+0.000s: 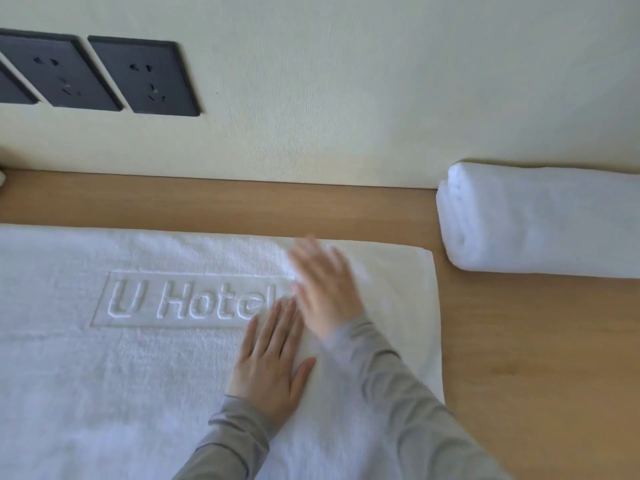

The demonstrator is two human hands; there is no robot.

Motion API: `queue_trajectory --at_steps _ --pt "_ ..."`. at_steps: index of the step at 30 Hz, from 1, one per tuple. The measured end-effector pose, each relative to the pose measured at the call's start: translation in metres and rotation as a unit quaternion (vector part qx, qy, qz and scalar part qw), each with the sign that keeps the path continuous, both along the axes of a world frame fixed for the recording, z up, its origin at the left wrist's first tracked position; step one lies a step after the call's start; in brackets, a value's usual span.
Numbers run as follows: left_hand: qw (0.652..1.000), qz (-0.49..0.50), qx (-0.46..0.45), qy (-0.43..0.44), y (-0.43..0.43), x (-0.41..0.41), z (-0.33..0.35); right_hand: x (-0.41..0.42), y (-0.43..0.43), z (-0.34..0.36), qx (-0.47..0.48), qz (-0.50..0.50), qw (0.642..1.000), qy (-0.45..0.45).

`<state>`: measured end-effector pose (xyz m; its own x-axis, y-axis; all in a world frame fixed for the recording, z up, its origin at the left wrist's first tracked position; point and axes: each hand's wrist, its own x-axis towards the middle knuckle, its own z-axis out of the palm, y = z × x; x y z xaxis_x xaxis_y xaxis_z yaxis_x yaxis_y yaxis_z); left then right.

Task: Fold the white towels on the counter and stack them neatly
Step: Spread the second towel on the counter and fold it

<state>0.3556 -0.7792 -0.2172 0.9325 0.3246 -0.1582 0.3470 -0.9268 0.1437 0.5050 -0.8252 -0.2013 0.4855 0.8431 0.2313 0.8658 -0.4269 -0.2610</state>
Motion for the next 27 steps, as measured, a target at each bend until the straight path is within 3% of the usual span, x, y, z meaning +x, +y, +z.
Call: queue_trajectory --at_steps 2,3,8,10,13,15,18,20,25,27 --pt "1.0 -0.004 0.002 0.007 0.0 0.0 -0.001 -0.022 0.014 -0.012 -0.081 0.109 0.99 0.019" --pt "1.0 -0.004 -0.001 0.005 0.0 -0.001 -0.001 -0.017 0.011 -0.016 -0.096 0.115 0.988 0.025" --pt "1.0 0.006 -0.004 -0.03 0.001 -0.001 -0.003 0.066 -0.053 -0.021 -0.153 -0.106 0.982 0.02" --pt "0.999 0.007 0.0 -0.034 0.001 -0.002 -0.002 0.08 -0.075 -0.016 -0.161 -0.138 0.976 0.051" --pt "0.999 0.005 -0.003 -0.037 0.001 -0.002 -0.002 0.054 -0.102 -0.002 -0.036 -0.192 0.973 0.122" --pt "0.999 0.006 -0.001 -0.034 0.001 -0.003 -0.004 0.024 -0.129 0.004 0.076 -0.291 0.935 0.189" --pt "1.0 0.008 -0.004 -0.03 0.001 -0.003 -0.006 -0.03 -0.172 0.008 0.183 -0.427 0.819 0.338" --pt "0.999 0.009 -0.004 -0.03 0.001 -0.003 -0.007 -0.054 -0.191 0.009 0.217 -0.467 0.746 0.422" --pt "0.999 0.012 -0.004 -0.034 0.0 -0.003 -0.008 -0.067 -0.207 0.014 0.182 -0.465 0.663 0.557" --pt "0.999 0.011 -0.003 -0.033 0.0 -0.004 -0.008 -0.064 -0.206 0.018 0.138 -0.466 0.66 0.573"
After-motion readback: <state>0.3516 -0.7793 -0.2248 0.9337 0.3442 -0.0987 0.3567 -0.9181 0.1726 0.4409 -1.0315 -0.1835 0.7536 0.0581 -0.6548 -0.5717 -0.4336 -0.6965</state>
